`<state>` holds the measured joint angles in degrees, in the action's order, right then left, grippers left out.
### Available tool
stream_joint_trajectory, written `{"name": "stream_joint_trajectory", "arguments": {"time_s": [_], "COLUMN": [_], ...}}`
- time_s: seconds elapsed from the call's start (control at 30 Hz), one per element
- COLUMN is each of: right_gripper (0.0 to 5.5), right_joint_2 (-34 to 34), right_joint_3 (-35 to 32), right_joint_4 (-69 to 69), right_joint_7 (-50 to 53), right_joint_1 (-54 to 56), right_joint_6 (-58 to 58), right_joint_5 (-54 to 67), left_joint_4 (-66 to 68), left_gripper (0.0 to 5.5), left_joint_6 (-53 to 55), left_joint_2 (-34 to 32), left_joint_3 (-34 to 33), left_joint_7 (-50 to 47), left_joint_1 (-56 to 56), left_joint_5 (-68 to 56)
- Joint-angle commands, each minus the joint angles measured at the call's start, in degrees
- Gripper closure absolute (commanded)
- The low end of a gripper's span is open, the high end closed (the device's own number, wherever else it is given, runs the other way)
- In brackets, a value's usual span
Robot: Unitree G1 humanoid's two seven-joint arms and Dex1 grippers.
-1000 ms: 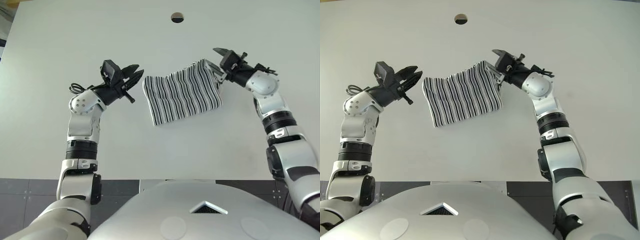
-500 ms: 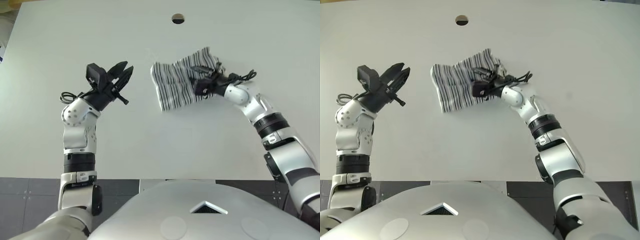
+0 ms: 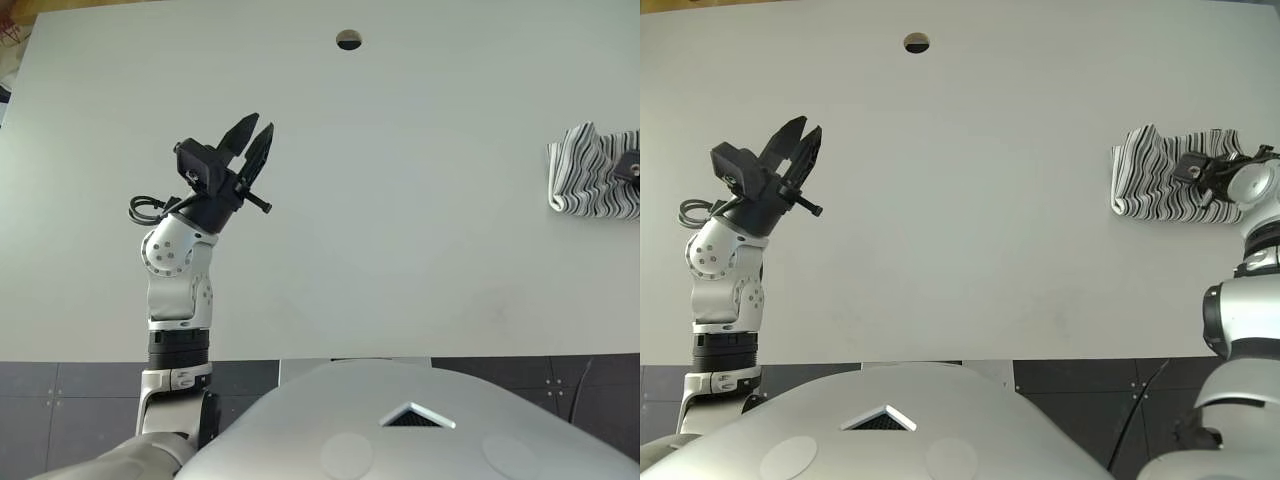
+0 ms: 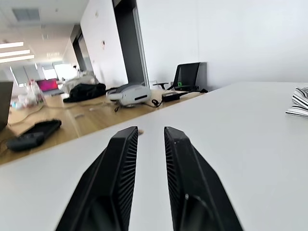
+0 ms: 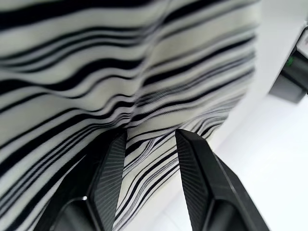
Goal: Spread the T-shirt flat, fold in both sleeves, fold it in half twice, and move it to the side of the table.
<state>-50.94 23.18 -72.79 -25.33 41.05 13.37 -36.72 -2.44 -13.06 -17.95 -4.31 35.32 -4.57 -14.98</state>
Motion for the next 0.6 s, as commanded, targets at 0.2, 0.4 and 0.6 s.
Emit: {"name": "stream_joint_trajectory", "arguments": {"time_s": [0.2, 0.4, 0.6], "right_gripper": [3.63, 3.63, 3.63], "right_joint_2": [-9.76, 10.63, 25.48], "right_joint_3": [-10.24, -9.85, -15.35], "right_joint_4": [27.92, 42.12, 38.81], "right_joint_7": [13.81, 26.77, 38.33], "right_joint_1": [4.02, 0.08, -2.25], "right_joint_6": [-1.06, -3.34, 8.94], "right_joint_5": [2.94, 4.56, 14.93], "left_joint_4": [-5.20, 5.02, 21.05], "left_gripper": [4.50, 4.50, 4.50], "left_joint_6": [1.50, 1.72, -11.56], "left_joint_2": [1.36, 9.72, 11.73], "left_joint_3": [-7.75, -5.55, -3.80], "left_joint_7": [-5.67, -22.02, -31.23], "left_joint_1": [1.66, 22.68, 33.80], "left_joint_5": [-7.82, -0.91, 11.40]}}
